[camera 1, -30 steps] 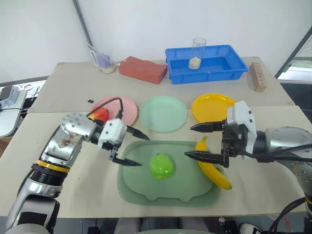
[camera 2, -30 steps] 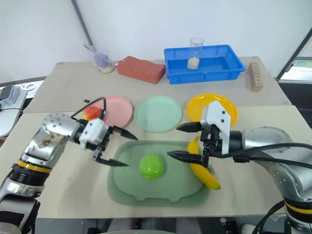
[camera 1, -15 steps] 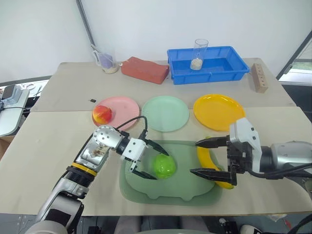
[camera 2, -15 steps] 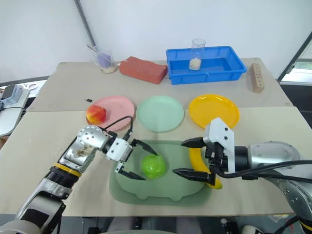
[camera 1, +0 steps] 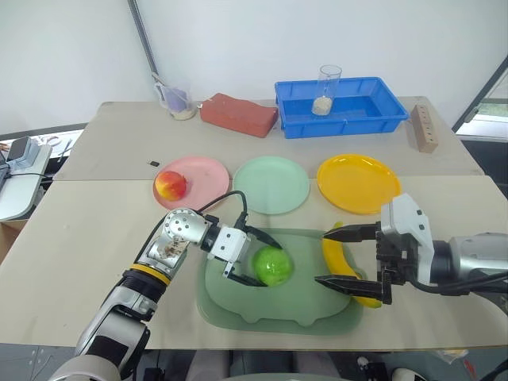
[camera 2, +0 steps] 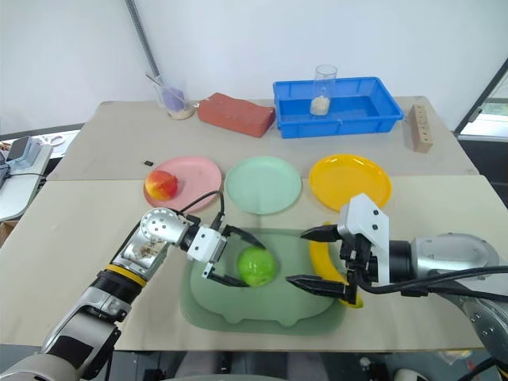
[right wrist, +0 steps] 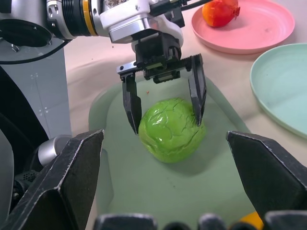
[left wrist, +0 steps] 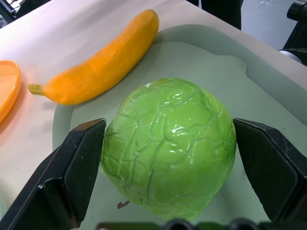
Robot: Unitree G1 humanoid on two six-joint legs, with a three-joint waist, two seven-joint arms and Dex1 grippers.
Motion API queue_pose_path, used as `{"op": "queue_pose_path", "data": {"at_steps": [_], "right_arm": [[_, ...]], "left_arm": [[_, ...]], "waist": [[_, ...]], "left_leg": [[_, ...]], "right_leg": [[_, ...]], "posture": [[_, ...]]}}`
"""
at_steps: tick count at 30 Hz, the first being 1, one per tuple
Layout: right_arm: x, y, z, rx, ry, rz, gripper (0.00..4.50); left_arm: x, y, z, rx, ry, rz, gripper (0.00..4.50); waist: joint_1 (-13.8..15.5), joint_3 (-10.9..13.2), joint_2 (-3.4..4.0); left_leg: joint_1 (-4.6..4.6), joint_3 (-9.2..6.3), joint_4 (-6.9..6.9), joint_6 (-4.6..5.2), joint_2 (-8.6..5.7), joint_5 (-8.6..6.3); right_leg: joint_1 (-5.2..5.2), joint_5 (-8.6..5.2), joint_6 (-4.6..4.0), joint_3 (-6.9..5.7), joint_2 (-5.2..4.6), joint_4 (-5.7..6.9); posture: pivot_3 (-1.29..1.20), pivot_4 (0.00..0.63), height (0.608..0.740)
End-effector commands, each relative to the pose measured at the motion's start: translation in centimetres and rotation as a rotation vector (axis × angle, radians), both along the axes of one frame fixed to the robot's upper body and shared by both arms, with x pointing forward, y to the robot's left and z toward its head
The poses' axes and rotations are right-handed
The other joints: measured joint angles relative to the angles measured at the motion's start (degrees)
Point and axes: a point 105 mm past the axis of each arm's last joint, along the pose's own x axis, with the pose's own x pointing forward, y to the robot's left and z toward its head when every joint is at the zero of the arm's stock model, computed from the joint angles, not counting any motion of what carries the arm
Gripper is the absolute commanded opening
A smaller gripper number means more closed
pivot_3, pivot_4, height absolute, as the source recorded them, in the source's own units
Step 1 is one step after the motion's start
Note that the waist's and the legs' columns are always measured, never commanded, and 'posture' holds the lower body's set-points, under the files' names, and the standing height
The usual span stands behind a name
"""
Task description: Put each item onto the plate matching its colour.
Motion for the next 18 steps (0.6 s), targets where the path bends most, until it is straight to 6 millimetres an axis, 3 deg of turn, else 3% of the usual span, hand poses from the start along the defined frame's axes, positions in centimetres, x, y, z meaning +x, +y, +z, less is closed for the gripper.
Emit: {"op": "queue_pose_path", "data": {"at_steps": [1, 7, 12, 14, 18], "right_arm": [[-0.2, 0.5, 1.0, 0.010, -0.043, 0.024, 4.50], [0.1, 0.7, 1.3, 0.016, -0.043, 0.027, 4.50], [0.6, 0.8, 1.8, 0.049, -0.051, 0.009, 4.50], [0.8, 0.8, 2.1, 0.070, -0.056, -0.007, 4.50], [2.8, 1.2, 3.5, 0.150, -0.120, -0.099, 4.50]], "left_arm": [[-0.2, 0.0, -0.3, 0.021, 0.009, -0.003, 3.12], [0.1, 0.3, -0.1, 0.021, 0.008, 0.018, 2.91], [1.1, 1.7, 3.6, -0.041, 0.099, 0.084, 2.91], [2.4, 2.2, 5.5, -0.081, 0.135, 0.164, 2.91], [7.6, 2.6, 8.5, -0.229, 0.136, 0.442, 2.91]], "waist": [[0.0, 0.0, 0.00], [-0.1, 0.0, 0.01], [-0.3, 0.0, 0.00], [-0.3, 0.0, 0.00], [-0.2, 0.0, -0.01]], "left_leg": [[0.00, 0.00, 0.00, 0.00, 0.00, 0.00], [0.00, -0.01, -0.01, 0.01, 0.00, 0.01], [-0.01, -0.03, -0.04, 0.01, 0.01, 0.01], [0.00, -0.04, -0.04, 0.02, 0.01, 0.01], [-0.05, -0.11, -0.02, 0.02, -0.02, 0.01]], "right_leg": [[0.00, 0.00, 0.00, 0.00, 0.00, 0.00], [0.00, 0.00, 0.00, 0.00, 0.01, 0.02], [-0.04, 0.00, 0.00, -0.01, 0.02, 0.03], [-0.05, 0.00, 0.00, -0.01, 0.03, 0.08], [-0.04, 0.00, 0.01, -0.06, 0.04, 0.06]], "posture": [[0.00, 0.150, 0.740], [0.00, 0.150, 0.740], [0.00, 0.150, 0.740], [0.00, 0.150, 0.740], [0.00, 0.150, 0.740]]}}
